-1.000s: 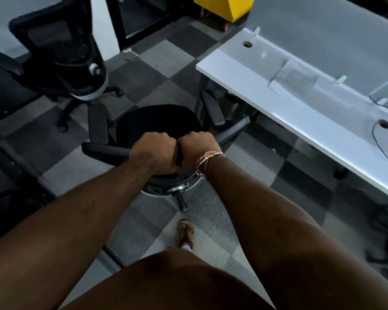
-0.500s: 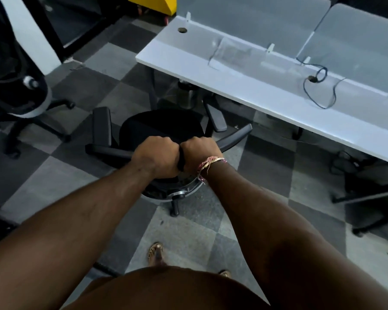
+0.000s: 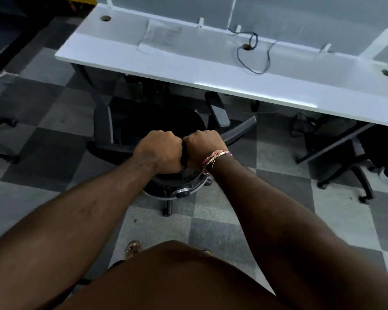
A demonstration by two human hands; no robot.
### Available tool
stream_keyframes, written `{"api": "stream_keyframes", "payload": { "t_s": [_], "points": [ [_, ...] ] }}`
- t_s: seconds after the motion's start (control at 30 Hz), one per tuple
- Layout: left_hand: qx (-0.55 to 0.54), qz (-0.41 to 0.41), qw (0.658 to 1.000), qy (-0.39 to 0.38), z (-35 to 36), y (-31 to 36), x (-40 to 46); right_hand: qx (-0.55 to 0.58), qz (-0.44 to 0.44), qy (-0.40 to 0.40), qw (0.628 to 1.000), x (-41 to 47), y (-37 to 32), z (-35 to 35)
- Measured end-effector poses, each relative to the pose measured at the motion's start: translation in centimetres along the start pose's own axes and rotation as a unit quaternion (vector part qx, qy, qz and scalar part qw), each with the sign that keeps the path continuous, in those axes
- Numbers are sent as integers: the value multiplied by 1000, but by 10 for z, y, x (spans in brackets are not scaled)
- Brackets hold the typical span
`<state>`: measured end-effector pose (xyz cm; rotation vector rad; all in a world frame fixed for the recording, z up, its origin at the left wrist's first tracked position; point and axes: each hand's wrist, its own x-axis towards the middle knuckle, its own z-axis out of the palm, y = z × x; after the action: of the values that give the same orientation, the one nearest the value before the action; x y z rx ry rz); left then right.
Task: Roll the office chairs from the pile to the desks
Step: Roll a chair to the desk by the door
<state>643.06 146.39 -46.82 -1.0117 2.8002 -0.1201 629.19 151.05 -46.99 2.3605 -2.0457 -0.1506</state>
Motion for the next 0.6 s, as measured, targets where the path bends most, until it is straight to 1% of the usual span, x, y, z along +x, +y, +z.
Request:
{"api": "stream_keyframes", "payload": {
  "t_s": [0.17, 0.53, 0.6],
  "points": [
    [-8, 50, 998, 24, -9, 56, 25, 3, 37, 8, 999, -49, 47, 8],
    [10, 147, 987, 70, -19, 146, 63, 21, 105, 17, 994, -130, 116, 20],
    [8, 154, 985, 76, -22, 158, 67, 22, 112, 21, 993, -140, 124, 22]
  ]
}}
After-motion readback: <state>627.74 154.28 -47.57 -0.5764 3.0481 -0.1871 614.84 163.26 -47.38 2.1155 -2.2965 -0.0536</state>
